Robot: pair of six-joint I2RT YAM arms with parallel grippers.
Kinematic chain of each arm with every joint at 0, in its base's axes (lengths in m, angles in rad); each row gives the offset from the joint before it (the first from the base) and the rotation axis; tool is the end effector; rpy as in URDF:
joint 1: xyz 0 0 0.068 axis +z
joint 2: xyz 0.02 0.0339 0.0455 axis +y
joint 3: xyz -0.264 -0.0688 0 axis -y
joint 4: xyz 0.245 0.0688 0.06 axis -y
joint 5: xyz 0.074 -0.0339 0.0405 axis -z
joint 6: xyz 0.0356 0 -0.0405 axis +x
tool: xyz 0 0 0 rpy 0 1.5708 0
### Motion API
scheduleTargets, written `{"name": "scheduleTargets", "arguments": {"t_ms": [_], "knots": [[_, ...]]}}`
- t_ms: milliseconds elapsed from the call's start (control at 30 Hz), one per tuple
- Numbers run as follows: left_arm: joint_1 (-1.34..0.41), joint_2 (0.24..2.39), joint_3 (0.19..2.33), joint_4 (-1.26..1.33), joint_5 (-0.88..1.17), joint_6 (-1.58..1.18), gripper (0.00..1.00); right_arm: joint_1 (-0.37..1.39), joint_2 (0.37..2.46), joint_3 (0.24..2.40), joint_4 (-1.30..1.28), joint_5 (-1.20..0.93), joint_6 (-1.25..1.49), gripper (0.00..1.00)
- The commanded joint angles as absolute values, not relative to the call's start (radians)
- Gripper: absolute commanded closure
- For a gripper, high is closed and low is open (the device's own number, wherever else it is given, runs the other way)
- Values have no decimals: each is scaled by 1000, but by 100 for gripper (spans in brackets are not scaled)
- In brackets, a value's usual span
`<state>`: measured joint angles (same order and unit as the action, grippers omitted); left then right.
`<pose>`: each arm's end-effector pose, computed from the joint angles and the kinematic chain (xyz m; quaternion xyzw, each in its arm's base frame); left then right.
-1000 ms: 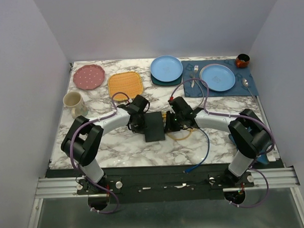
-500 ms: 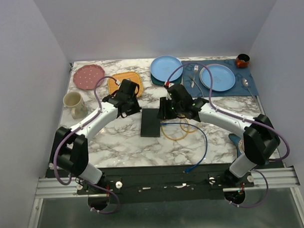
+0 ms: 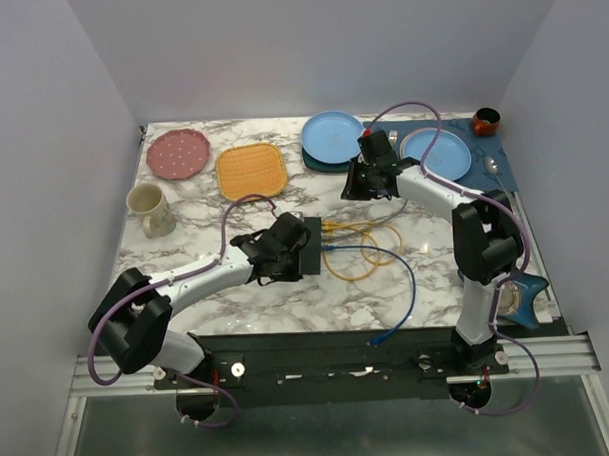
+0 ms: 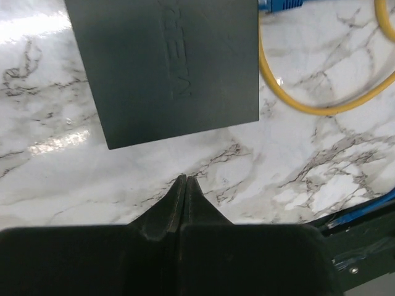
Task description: Pull the plug from the switch port
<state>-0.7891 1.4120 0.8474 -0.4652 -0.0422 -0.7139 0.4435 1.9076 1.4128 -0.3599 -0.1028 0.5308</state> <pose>0.1939 -0.1932 0.1999 0.0306 0.9630 -0.1675 0.2091 0.3807 0.1849 0.2166 0.0228 0.9352 0.2064 0.2867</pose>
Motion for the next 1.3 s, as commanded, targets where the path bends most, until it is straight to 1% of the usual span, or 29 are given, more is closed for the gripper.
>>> {"name": "scheduleTargets", "arguments": {"t_ms": [0,200,333,600,733,833,1067,1267], "knots": [[-830,1425,822,-407,-2,-666,100,442,1971,1497,-428,-127,534,71],[-842,1549,819,-362,104,-667,100,426,2039,1494,-443,-129,540,71],[-842,1620,834,-360,112,-675,100,423,2036,1437,-442,-130,538,71],[-804,1723,868,-403,31,-739,100,423,1951,1217,-370,-169,541,71],[-723,1724,850,-354,66,-784,100,423,1886,1113,-336,-182,540,71],[-693,1732,862,-354,69,-801,100,425,1823,1037,-305,-201,546,71],[-644,1808,972,-385,71,-802,100,425,1689,882,-242,-256,586,71],[-632,1899,1136,-445,64,-802,100,429,1634,812,-181,-324,626,71]]}}
